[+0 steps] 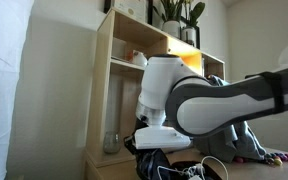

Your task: Move the portable bag slightly to the left and close it

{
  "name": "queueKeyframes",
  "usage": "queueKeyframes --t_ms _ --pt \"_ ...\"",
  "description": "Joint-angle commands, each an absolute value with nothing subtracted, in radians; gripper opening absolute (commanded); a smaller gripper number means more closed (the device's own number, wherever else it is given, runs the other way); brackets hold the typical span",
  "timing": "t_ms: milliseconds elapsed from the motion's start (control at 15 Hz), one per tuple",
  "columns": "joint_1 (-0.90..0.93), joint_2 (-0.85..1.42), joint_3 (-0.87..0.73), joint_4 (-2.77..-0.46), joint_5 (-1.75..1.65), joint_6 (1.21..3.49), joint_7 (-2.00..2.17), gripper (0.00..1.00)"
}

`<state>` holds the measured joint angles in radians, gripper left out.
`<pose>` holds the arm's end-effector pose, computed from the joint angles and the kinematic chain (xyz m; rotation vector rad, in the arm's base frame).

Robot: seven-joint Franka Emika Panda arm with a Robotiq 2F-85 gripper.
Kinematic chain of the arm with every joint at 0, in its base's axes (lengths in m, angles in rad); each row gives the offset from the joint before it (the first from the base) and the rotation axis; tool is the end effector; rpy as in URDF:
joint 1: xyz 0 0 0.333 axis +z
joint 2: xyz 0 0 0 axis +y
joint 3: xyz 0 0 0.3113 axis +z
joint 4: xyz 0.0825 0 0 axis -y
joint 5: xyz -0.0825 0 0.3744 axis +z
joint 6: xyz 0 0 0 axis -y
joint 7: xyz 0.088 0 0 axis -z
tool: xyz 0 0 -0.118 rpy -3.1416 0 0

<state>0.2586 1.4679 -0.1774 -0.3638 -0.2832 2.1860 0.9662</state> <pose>0.8106 0.1596 0.1935 2.7627 -0.8094 0.7790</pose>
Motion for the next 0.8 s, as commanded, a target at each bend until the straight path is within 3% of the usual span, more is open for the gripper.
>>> queueKeyframes --t_ms 0,733 --pt "0.234 1.451 -0.194 -0.364 -0.252 2.214 0.961 0.01" --pt "0.172 1.463 -0.215 -0.363 -0.25 2.217 0.976 0.01"
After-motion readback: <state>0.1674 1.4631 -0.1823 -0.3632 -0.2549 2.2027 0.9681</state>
